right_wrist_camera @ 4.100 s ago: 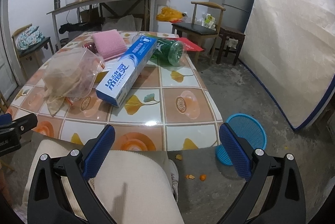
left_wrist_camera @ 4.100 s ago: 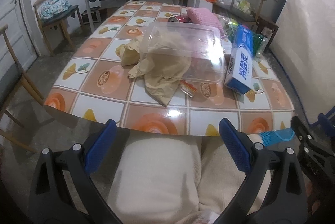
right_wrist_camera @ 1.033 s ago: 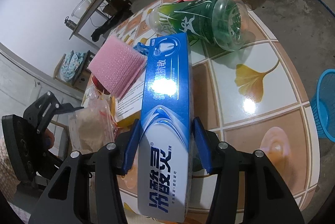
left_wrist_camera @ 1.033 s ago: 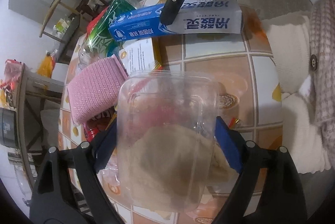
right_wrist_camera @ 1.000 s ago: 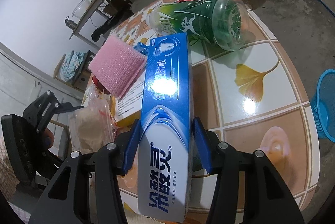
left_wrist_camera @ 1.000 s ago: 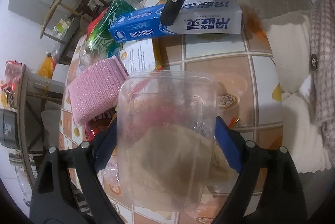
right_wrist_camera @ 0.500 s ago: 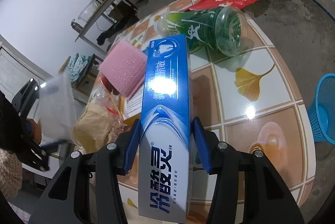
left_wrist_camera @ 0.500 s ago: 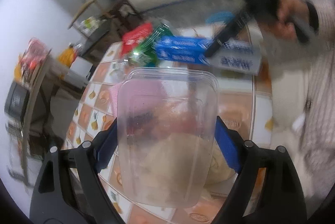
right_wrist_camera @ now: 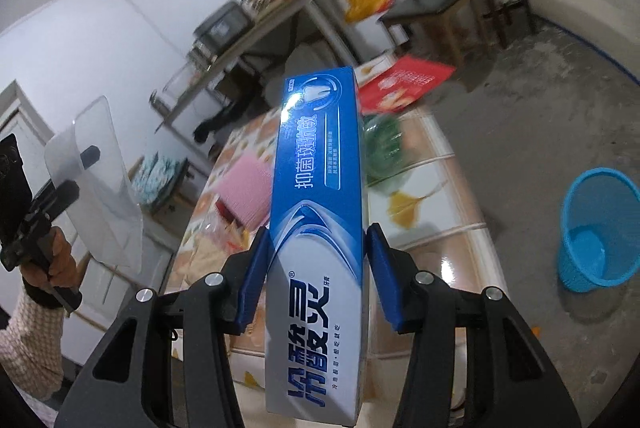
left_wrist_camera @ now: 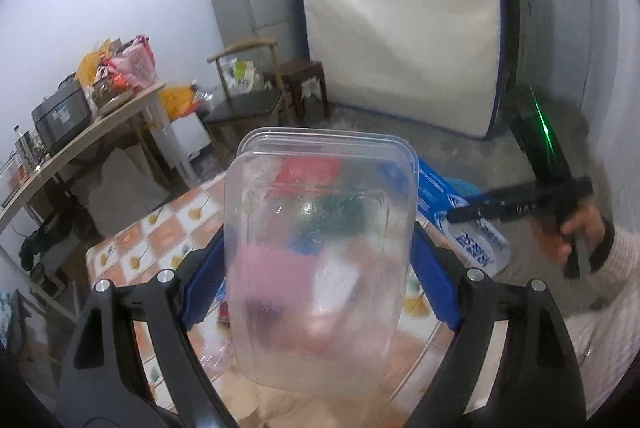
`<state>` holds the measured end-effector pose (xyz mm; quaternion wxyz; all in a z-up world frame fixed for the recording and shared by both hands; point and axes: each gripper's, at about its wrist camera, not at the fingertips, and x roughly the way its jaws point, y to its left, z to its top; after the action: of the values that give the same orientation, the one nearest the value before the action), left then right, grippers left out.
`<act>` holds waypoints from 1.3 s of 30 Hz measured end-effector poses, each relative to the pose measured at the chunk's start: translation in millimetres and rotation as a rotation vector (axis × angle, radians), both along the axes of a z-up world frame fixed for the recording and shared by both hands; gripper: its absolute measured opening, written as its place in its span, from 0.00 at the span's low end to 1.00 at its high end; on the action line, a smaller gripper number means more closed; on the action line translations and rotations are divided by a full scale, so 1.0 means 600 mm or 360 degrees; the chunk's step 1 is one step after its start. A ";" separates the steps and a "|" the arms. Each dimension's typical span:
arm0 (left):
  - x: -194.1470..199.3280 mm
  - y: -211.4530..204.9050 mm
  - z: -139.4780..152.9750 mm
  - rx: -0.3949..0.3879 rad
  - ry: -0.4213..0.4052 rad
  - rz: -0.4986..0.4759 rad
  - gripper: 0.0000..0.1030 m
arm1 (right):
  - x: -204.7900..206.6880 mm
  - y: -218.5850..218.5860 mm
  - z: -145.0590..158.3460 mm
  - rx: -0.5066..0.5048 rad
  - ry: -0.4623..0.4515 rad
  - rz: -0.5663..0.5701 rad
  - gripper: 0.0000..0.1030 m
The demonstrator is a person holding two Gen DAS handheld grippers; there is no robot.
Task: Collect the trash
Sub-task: 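Carry the toothpaste box with the right tool to the blue wastebasket and release it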
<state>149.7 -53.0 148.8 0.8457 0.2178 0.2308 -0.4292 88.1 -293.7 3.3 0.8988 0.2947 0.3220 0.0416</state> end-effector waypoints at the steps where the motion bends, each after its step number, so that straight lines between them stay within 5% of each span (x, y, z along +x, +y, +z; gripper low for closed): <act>1: -0.003 -0.014 0.004 -0.0005 -0.0016 0.0005 0.79 | -0.010 -0.009 0.000 0.0001 -0.0004 -0.0023 0.47; 6: -0.007 -0.069 0.009 -0.0065 0.0071 0.0001 0.79 | -0.076 -0.072 -0.005 0.0006 -0.0023 -0.0186 0.47; 12: -0.006 -0.221 -0.039 -0.0153 0.0377 -0.0078 0.79 | -0.155 -0.174 -0.062 0.0040 0.0095 -0.0448 0.46; 17: 0.009 -0.423 -0.146 0.0032 0.0716 -0.0132 0.79 | -0.212 -0.285 -0.144 0.0130 0.0303 -0.0696 0.46; 20: 0.029 -0.564 -0.240 0.0198 0.1028 -0.0134 0.79 | -0.227 -0.352 -0.196 0.0210 0.0401 -0.0811 0.46; 25: 0.046 -0.756 -0.389 0.0506 0.1154 -0.0079 0.79 | -0.208 -0.451 -0.293 0.0414 0.0511 -0.0905 0.46; 31: 0.108 -0.868 -0.577 0.0745 0.1355 0.0181 0.80 | -0.127 -0.539 -0.415 0.0494 0.0723 -0.0946 0.46; 33: 0.129 -0.885 -0.618 0.0733 0.1407 0.0281 0.81 | -0.100 -0.565 -0.456 0.0505 0.0804 -0.0957 0.47; 39: 0.149 -0.891 -0.650 0.0610 0.1521 0.0430 0.84 | -0.061 -0.613 -0.529 0.0559 0.0917 -0.1003 0.48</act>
<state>239.2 -587.7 -241.3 0.6390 0.1169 0.6907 -0.3179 51.5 -661.6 -314.3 0.6779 0.5256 0.4413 -0.2634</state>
